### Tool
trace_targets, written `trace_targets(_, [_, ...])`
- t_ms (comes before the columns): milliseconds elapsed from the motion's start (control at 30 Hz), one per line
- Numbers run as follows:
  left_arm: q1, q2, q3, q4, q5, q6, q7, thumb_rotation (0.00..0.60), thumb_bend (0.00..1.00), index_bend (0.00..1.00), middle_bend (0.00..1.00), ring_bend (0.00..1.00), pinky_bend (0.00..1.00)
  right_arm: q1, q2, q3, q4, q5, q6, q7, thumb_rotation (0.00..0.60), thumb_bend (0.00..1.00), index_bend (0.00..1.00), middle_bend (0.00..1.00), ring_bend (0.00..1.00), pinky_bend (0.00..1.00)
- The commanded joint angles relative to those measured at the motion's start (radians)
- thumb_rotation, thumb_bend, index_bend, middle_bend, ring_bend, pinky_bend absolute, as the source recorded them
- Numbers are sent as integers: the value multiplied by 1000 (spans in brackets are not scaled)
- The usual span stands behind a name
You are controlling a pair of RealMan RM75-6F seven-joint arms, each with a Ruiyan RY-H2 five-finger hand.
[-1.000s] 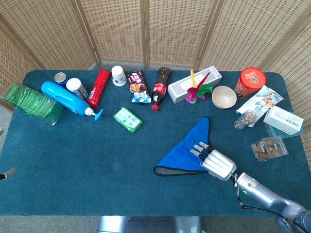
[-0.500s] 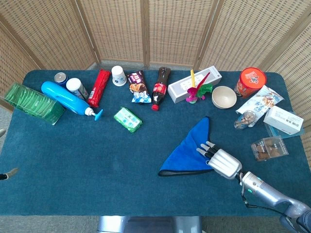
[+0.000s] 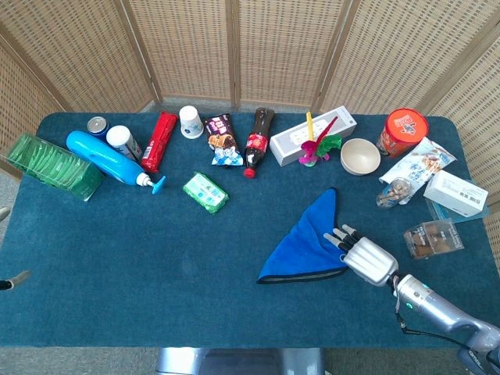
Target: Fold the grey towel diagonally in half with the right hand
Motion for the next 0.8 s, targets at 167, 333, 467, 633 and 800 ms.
trace_targets(167, [2,2,2,1,6,3,-8,600,190,0,0,0,0,-14,59,-9,-84,58,-69,-51,338,526,7,0,0,172])
trace_targets(333, [3,3,3,1,9,4,-12,600,190,0,0,0,0,-24,91,-6,-124,81,-86,-91,236,529,6,0,0,167])
trace_targets(467, [2,3,4,1,11,3,-11,600,190,0,0,0,0,-38,118,0,-151,93,-75,-119,224,537,13,0,0,167])
trace_targets(633, [1,2,5,-1,14,2,-7,600,190,0,0,0,0,-51,145,9,-176,101,-63,-151,222,543,28,0,0,167])
trace_targets(800, [1,1,6,-3,16,3,-5,600,190,0,0,0,0,-66,162,34,-188,125,-38,-157,219,537,40,0,0,167])
